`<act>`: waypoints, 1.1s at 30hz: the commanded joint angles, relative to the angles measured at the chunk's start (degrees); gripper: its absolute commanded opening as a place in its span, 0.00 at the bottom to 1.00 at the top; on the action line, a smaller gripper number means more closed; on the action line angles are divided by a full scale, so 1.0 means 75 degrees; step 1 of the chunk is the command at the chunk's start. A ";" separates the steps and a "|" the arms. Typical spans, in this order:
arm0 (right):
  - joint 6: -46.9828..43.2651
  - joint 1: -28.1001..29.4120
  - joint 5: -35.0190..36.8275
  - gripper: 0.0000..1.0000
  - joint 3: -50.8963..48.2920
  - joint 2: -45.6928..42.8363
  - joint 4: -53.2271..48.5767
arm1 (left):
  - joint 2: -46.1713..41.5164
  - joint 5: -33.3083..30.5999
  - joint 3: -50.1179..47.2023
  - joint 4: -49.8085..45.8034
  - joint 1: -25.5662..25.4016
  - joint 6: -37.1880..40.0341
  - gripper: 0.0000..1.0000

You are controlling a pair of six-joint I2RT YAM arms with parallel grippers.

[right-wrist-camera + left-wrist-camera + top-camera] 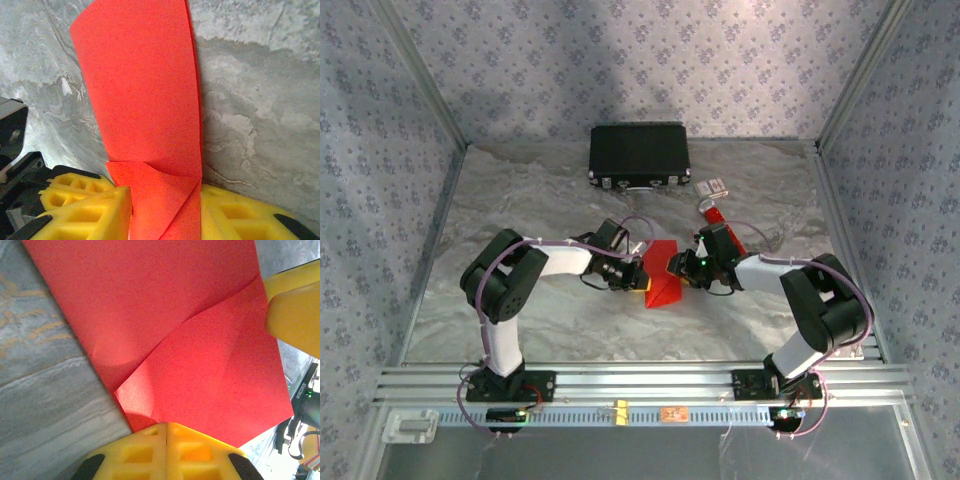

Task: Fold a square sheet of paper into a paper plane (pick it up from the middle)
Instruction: Turn over the paper at the center of the table.

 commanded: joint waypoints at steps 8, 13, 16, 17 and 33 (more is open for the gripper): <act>-0.0084 -0.0196 -0.0415 0.29 -0.0125 0.0337 0.0644 | 0.0003 -0.0127 -0.0154 -0.0432 -0.0074 -0.0105 0.06; -0.0043 -0.0268 -0.0463 0.24 -0.0198 0.0424 0.0832 | -0.0060 -0.0110 -0.0159 -0.0376 -0.0068 -0.0172 0.07; -0.0005 -0.0303 -0.0513 0.19 -0.0234 0.0471 0.0960 | -0.0049 0.0019 -0.0152 -0.0273 -0.0064 -0.0249 0.08; -0.0004 -0.0315 -0.0537 0.17 -0.0241 0.0486 0.0988 | -0.0066 0.0044 -0.0148 -0.0237 -0.0071 -0.0272 0.08; -0.0010 -0.0229 0.0308 0.08 0.0067 -0.0669 -0.0944 | -0.2044 -0.0967 -0.0813 0.0342 -0.0018 -0.0733 0.25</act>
